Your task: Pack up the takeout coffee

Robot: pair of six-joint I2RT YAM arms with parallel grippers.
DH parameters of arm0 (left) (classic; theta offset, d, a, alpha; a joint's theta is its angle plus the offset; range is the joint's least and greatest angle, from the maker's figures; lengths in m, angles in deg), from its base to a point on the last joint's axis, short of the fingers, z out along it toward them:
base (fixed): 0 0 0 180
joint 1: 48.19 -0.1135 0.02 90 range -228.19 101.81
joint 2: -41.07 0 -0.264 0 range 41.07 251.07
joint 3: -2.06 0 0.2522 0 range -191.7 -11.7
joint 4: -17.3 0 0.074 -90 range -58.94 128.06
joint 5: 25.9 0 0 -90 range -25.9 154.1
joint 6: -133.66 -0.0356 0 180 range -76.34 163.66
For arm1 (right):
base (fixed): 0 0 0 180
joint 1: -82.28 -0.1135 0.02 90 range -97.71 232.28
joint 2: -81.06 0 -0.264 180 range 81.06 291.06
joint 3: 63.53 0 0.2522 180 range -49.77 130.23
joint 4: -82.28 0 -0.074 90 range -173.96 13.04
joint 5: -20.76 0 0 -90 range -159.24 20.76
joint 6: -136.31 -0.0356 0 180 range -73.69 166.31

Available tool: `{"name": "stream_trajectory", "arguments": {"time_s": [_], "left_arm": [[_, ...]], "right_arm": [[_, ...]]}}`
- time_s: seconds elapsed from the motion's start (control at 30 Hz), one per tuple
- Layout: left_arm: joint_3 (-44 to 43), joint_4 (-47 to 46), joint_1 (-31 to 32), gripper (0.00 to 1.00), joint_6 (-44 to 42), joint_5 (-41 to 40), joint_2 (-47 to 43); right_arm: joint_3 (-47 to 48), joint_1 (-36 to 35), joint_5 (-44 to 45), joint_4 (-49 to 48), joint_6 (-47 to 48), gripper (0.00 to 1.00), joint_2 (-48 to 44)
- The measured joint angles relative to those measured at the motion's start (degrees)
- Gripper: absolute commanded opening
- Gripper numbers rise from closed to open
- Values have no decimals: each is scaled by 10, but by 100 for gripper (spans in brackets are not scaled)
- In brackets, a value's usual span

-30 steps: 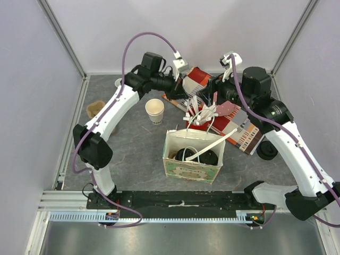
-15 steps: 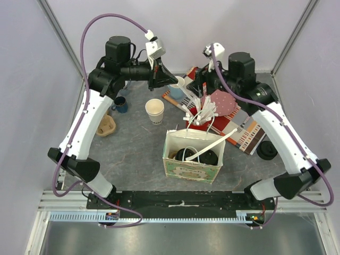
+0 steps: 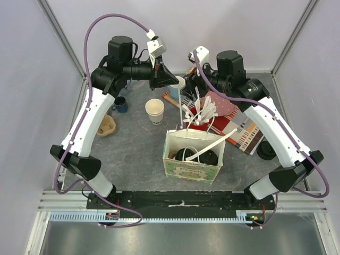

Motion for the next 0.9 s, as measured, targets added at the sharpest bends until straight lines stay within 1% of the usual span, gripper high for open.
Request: {"name": "stream_trajectory", "arguments": {"time_s": [0.17,0.27,0.37,0.43,0.5,0.6,0.7,0.77,0.8,0.83,0.9], "left_arm": [[1,1,0,2,-3,-17,6],[0,0,0,2,-5,-30,10],[0,-1,0,2,-5,-28,15],[0,-5,0,2,-5,-25,17],[0,-11,0,2,-5,-24,19],[0,-17,0,2,-4,-22,19],[0,-18,0,2,0,-21,19],[0,-21,0,2,2,-21,19],[0,-24,0,2,5,-21,19],[1,-28,0,2,7,-21,19],[2,-35,0,2,13,-21,19]], "right_arm": [[7,2,19,54,42,74,-6],[3,18,31,94,64,75,-28],[9,30,20,120,69,75,-46],[22,24,11,122,67,75,-42],[27,12,10,102,57,75,-35],[20,-1,5,54,34,71,-23],[20,-4,-3,15,15,65,-4],[20,-5,-5,-2,5,58,10],[20,-5,-7,-7,2,52,17],[20,-6,-9,-13,-3,38,24],[20,-8,-10,-24,-10,25,35]]}}
